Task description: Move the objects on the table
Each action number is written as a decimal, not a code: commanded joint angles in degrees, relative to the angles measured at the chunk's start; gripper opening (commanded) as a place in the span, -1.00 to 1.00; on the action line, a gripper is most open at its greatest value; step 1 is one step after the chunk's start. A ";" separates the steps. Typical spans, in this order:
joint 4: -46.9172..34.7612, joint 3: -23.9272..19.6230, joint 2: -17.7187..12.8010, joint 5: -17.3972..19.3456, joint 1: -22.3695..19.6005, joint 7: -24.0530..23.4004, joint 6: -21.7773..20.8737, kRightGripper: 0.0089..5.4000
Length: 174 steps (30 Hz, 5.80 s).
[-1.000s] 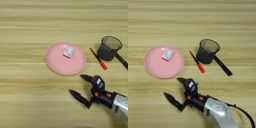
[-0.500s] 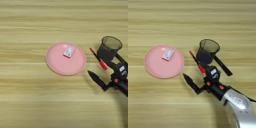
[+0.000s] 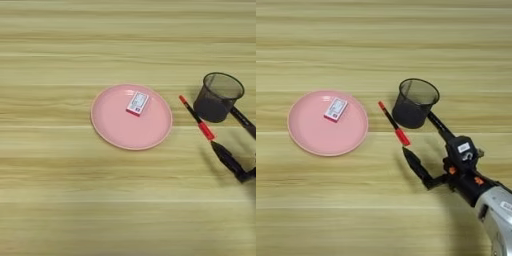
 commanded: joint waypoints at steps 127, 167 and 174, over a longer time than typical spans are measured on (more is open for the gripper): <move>39.61 -0.98 -16.95 -6.04 -24.28 -1.78 -10.87 -0.57; 22.70 3.08 -31.39 -8.17 -35.87 13.32 1.15 -0.57; 19.48 5.64 -32.67 -10.15 -36.87 16.26 2.65 -0.57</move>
